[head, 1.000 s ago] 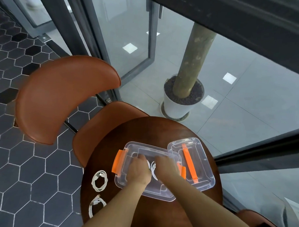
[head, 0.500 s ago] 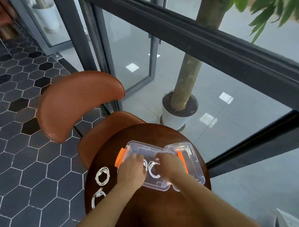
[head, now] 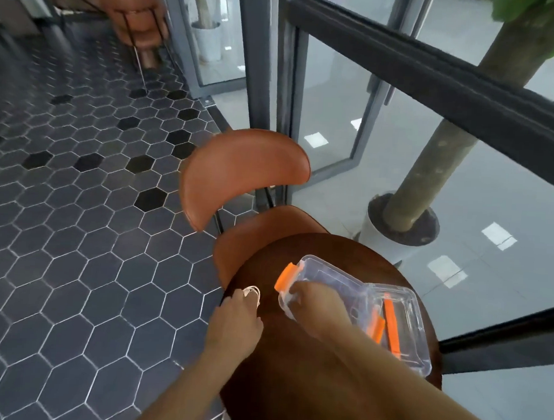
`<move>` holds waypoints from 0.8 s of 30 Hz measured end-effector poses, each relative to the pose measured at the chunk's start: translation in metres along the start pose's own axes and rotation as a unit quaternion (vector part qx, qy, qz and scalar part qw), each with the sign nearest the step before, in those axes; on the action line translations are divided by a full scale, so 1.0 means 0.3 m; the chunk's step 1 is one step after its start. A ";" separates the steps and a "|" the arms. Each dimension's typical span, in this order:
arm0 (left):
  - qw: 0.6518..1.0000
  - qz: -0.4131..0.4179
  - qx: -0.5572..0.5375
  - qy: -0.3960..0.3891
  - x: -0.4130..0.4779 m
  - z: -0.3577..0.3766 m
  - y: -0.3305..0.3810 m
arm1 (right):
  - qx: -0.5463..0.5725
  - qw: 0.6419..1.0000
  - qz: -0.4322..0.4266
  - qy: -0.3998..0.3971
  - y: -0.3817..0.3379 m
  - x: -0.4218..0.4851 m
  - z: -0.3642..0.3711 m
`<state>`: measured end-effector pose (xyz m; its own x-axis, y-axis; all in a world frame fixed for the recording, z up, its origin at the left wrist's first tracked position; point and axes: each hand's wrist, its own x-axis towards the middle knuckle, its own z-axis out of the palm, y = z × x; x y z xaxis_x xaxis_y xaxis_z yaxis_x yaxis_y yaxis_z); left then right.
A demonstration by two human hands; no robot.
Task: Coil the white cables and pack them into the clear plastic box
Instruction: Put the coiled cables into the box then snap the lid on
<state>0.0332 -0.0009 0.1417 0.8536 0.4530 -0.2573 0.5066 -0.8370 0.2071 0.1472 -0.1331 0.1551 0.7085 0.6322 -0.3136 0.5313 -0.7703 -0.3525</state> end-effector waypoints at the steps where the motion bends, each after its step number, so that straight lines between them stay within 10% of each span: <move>1: 1.000 -0.015 -0.007 -0.004 -0.007 0.008 -0.033 | 0.000 1.000 -0.006 -0.004 -0.028 0.006 0.009; 12: 0.989 -0.099 -0.069 -0.086 0.008 0.201 -0.287 | 0.171 0.975 0.089 -0.109 -0.268 0.183 0.291; 24: 0.961 -0.171 -0.184 -0.117 0.130 0.433 -0.379 | 0.217 0.916 0.336 -0.034 -0.280 0.385 0.569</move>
<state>-0.0071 0.0720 -0.0146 0.6011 0.5636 -0.5666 0.7977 -0.4666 0.3821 0.1052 0.0187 -0.0019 0.7698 0.0422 -0.6369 -0.2589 -0.8915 -0.3719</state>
